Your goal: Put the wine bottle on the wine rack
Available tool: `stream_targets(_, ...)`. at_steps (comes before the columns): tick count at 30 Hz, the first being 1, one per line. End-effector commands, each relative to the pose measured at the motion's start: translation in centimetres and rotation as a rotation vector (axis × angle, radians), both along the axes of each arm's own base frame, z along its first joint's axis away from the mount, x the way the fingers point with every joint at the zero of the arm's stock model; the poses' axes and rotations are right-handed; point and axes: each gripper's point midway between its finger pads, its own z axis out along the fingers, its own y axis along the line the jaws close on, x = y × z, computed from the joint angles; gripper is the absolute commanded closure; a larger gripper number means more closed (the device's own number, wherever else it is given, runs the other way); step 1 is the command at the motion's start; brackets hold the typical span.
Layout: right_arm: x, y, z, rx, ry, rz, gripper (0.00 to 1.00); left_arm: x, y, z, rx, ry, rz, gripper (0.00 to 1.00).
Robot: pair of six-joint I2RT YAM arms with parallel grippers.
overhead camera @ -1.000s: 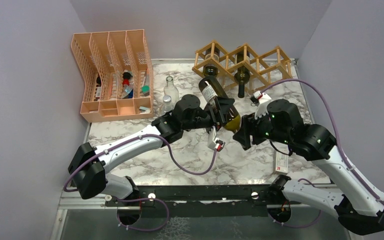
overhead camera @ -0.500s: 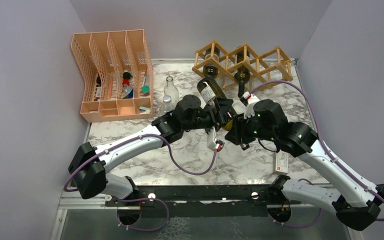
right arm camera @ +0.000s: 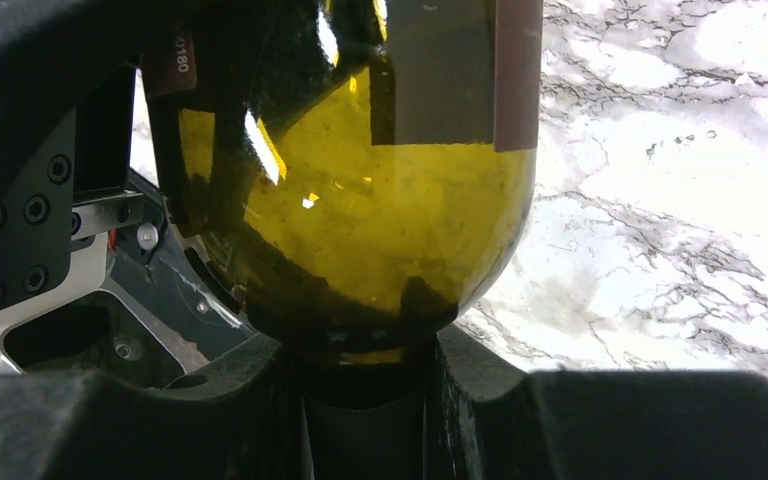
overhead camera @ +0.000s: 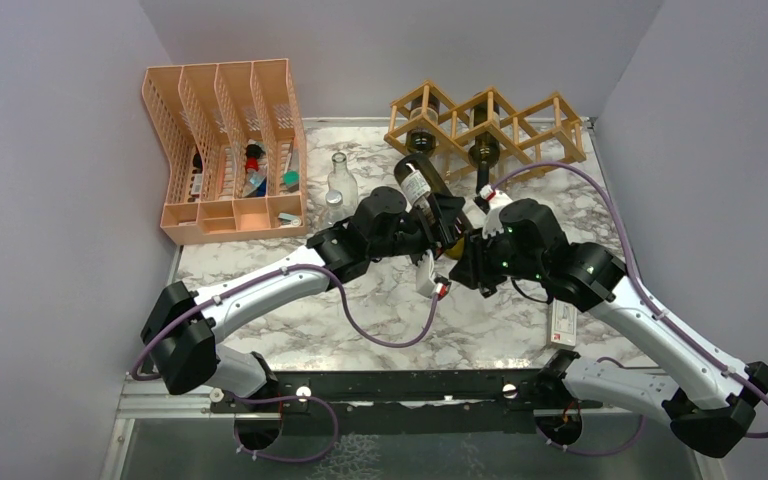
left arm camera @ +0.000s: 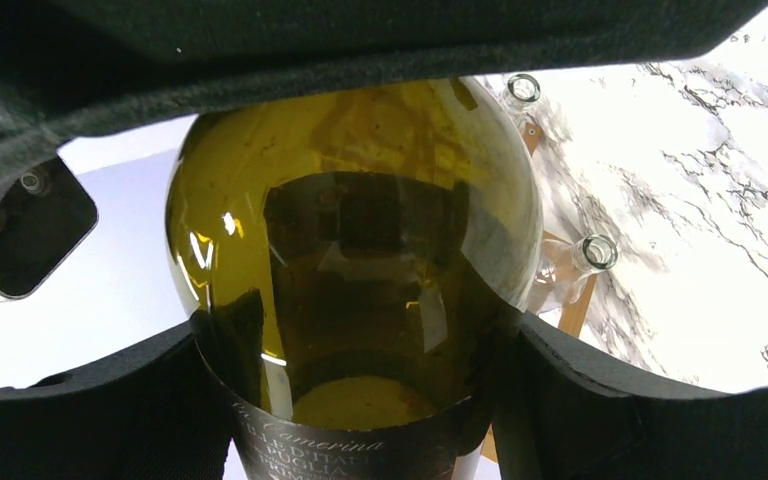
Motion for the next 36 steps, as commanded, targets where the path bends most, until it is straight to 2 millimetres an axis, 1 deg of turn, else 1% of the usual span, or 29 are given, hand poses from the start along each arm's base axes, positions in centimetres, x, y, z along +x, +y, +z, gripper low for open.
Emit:
stream_targets(1,2.0,-0.5,1.1,-0.006,-0.087,-0.081,0.99,-0.6,-0.1,7.3,-0.214,-0.076,-0.016,0.57)
stream_targets(2,2.3,-0.8,1.4,-0.008,-0.102,-0.099,0.99,-0.8,0.0,7.5,-0.232,-0.085,-0.019,0.45)
stream_targets(3,2.6,-1.1,1.9,-0.008,-0.122,-0.116,0.99,-0.8,0.1,7.4,-0.241,-0.091,-0.019,0.22)
stream_targets(4,2.9,-1.4,2.4,-0.010,-0.142,-0.139,0.99,-0.9,0.1,7.3,-0.244,-0.096,-0.021,0.13)
stream_targets(5,3.3,-1.8,2.9,-0.012,-0.166,-0.165,0.99,-1.1,0.2,7.2,-0.243,-0.094,-0.026,0.07)
stream_targets(7,4.0,-2.7,4.0,-0.017,-0.209,-0.221,0.99,-1.5,0.3,6.8,-0.240,-0.065,-0.037,0.03)
stream_targets(9,4.6,-3.8,4.9,-0.028,-0.248,-0.282,0.99,-2.1,0.3,6.7,-0.254,-0.021,-0.051,0.02)
stream_targets(10,5.2,-4.7,5.2,-0.052,-0.273,-0.332,0.99,-2.4,0.4,6.8,-0.263,-0.003,-0.057,0.01)
stream_targets(15,6.8,-7.9,5.8,-0.171,-0.332,-0.493,0.99,-3.5,0.6,7.4,-0.321,0.113,-0.075,0.01)
stream_targets(17,7.2,-8.5,5.5,-0.214,-0.336,-0.526,0.99,-3.9,0.8,8.5,-0.381,0.186,-0.071,0.01)
stream_targets(19,7.4,-9.2,5.1,-0.255,-0.334,-0.561,0.99,-3.9,1.1,9.8,-0.476,0.316,-0.042,0.01)
stream_targets(23,7.2,-10.7,3.9,-0.333,-0.313,-0.619,0.99,-3.1,2.0,11.3,-0.662,0.598,0.064,0.01)
stream_targets(24,7.2,-11.0,3.6,-0.345,-0.308,-0.625,0.99,-2.8,2.2,11.5,-0.713,0.685,0.102,0.04)
stream_targets(25,7.2,-11.4,3.3,-0.353,-0.301,-0.634,0.99,-2.3,2.7,11.6,-0.768,0.763,0.150,0.09)
stream_targets(27,7.6,-12.1,2.8,-0.366,-0.288,-0.635,0.99,-1.6,3.8,11.7,-0.878,0.899,0.245,0.13)
stream_targets(30,8.6,-12.9,2.1,-0.362,-0.253,-0.630,0.99,-1.2,5.5,11.1,-0.986,1.053,0.358,0.15)
stream_targets(34,9.8,-13.8,1.6,-0.308,-0.196,-0.630,0.99,-1.9,6.7,10.5,-1.018,1.201,0.437,0.15)
stream_targets(36,9.9,-14.4,1.4,-0.298,-0.176,-0.645,0.99,-1.6,7.9,10.2,-1.073,1.259,0.525,0.15)
